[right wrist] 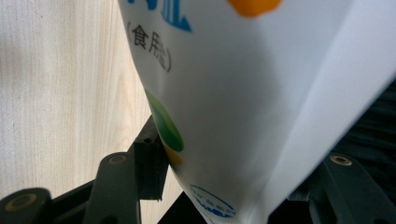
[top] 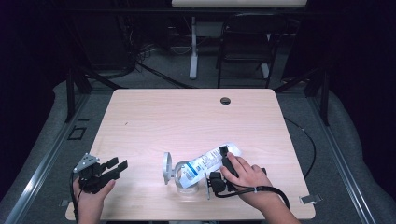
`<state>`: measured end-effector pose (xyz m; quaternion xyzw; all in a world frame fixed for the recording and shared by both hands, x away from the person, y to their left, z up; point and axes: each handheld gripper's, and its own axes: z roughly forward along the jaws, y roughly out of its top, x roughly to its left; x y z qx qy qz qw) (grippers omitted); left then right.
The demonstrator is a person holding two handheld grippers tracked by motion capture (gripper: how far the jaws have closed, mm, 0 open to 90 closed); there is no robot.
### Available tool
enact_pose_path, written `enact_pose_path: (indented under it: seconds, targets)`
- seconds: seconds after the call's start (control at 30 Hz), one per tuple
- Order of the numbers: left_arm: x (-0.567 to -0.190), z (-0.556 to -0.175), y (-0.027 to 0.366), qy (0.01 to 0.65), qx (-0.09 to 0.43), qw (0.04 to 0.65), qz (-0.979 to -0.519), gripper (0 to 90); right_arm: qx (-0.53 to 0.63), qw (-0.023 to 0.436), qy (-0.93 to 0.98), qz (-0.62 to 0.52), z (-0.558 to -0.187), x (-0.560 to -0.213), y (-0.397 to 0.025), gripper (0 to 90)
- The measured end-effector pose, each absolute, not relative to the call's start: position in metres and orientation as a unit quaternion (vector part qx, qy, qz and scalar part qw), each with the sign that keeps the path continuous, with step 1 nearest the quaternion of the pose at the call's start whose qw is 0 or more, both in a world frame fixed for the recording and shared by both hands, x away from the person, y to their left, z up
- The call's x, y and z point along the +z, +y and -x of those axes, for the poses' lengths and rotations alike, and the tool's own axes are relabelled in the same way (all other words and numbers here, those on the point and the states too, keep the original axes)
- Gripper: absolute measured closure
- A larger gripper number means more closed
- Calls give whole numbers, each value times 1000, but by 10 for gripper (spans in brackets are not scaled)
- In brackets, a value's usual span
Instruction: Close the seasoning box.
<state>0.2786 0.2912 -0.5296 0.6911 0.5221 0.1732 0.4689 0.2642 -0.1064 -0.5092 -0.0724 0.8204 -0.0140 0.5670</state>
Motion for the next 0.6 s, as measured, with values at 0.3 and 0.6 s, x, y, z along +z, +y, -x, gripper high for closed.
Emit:
enact_pose_path:
  seconds: [0.3,0.6]
  targets:
    - [-530,-279,292,523,173,469,-690,520,-25,568,819,76,-263,-507,-105,454]
    - [-530,-279,292,523,174,470,-690,520,-22,571,817,77,-264,-508,-104,455]
